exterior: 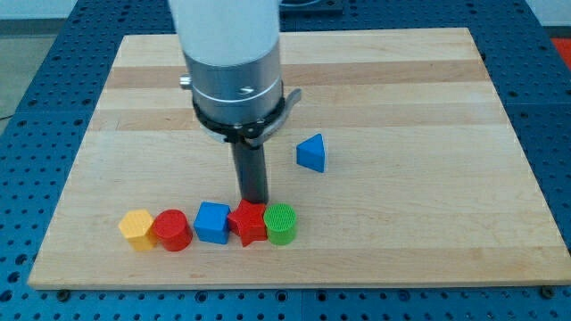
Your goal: Place the triangle to the right of the green circle
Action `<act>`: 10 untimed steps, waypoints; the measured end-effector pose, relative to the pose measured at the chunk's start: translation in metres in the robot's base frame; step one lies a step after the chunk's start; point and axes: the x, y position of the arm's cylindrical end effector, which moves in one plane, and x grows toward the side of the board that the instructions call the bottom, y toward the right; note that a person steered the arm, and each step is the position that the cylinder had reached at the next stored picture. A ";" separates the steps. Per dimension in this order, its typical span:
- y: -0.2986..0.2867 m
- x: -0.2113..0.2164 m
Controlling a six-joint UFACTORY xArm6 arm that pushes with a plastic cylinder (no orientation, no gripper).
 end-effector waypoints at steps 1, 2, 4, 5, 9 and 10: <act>0.000 0.009; 0.000 0.004; -0.006 -0.063; 0.005 -0.102; 0.094 -0.009; 0.094 -0.010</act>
